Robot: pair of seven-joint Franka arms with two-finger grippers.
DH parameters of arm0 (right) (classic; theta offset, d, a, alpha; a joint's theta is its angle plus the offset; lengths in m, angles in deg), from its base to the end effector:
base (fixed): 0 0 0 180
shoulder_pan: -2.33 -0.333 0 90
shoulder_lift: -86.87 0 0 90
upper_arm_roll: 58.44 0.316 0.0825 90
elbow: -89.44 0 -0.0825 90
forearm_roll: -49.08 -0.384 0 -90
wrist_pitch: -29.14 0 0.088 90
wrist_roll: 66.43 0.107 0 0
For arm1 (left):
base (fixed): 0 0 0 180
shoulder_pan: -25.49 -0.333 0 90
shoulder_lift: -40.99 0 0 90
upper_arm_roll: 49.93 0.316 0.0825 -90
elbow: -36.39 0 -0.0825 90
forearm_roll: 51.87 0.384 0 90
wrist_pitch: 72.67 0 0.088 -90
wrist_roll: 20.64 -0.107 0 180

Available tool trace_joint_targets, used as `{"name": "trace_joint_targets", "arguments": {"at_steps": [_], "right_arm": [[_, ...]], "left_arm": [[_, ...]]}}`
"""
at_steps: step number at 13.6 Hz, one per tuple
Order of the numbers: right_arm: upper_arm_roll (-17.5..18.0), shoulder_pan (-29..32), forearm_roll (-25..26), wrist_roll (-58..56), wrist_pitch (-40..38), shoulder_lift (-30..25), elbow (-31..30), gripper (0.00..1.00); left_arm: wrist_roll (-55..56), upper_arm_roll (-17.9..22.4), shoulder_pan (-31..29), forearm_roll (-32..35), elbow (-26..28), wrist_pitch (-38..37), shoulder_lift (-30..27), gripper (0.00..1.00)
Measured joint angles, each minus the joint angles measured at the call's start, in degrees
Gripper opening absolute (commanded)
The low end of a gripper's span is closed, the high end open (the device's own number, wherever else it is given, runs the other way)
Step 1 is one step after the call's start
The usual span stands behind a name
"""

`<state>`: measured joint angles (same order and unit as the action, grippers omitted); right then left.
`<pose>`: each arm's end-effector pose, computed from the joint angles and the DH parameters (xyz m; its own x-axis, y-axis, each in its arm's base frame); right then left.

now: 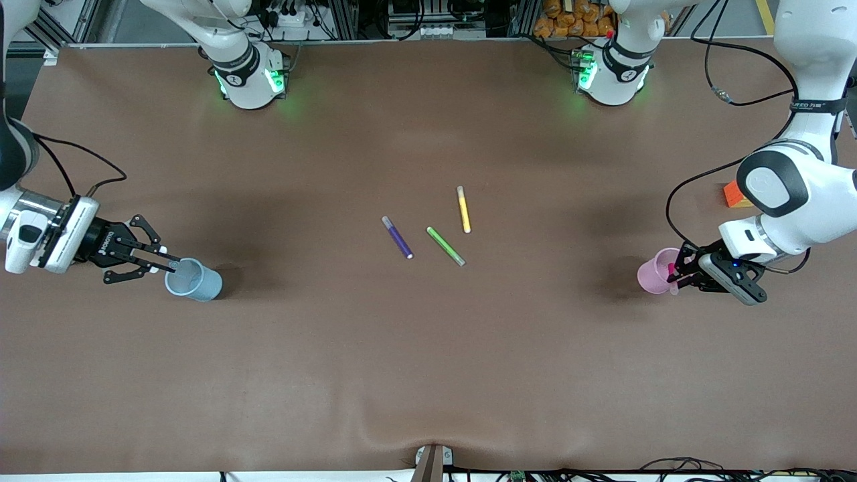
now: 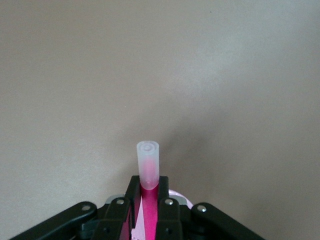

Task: Place pink and blue markers in matching cups
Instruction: 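Open the left gripper while the right gripper lowers blue into the cup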

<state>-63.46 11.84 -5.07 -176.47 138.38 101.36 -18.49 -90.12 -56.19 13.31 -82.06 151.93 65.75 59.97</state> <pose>0.6004 -0.0924 0.3823 0.2592 0.6131 0.7463 0.9509 -0.2974 -0.0860 0.6049 0.0624 0.2955 0.7230 -0.5900 0.3593 -0.6691 -0.7276 0.1515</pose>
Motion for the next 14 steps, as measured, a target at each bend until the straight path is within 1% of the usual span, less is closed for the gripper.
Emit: {"name": "trace_joint_targets", "arguments": {"at_steps": [4, 6, 7, 8, 9, 10, 12, 14], "right_arm": [[0.0, 2.4, -3.3, -8.1, -5.0, 7.3, 4.7, 0.0], [0.0, 2.8, -4.5, -11.6, -5.9, 9.7, 5.8, 0.0], [0.0, 3.1, -4.6, -12.4, -7.1, 10.5, 6.1, 0.0], [0.0, 3.5, -4.7, -12.8, -8.7, 10.9, 6.2, 0.0], [0.0, 4.0, -4.7, -13.0, -10.3, 11.3, 6.3, 0.0], [0.0, 4.7, -4.7, -13.3, -11.4, 11.5, 6.3, 0.0], [0.0, 5.9, -4.7, -14.9, -13.1, 11.9, 6.3, 0.0], [0.0, 6.6, -4.7, -15.7, -14.0, 12.5, 6.3, 0.01]], "left_arm": [[-1.9, 0.0, -0.8, -0.4, -0.1, -2.6, 0.0, 0.0], [-1.9, -0.1, -0.8, -0.4, -0.2, -3.7, 0.0, 0.16], [-1.9, -0.1, -0.8, -0.4, -0.2, -4.1, 0.0, 0.22], [-1.9, -0.1, -0.8, -0.4, -0.2, -4.7, 0.0, 0.31], [-1.9, -0.1, -0.8, -0.4, -0.3, -5.1, 0.0, 0.73], [-1.9, -0.1, -0.8, -0.4, -0.3, -5.3, 0.0, 1.0], [-1.9, -0.1, -0.8, -0.4, -0.6, -5.5, 0.0, 1.0], [-1.1, -0.1, -0.8, -0.5, -2.2, -6.7, 0.0, 1.0]]}}
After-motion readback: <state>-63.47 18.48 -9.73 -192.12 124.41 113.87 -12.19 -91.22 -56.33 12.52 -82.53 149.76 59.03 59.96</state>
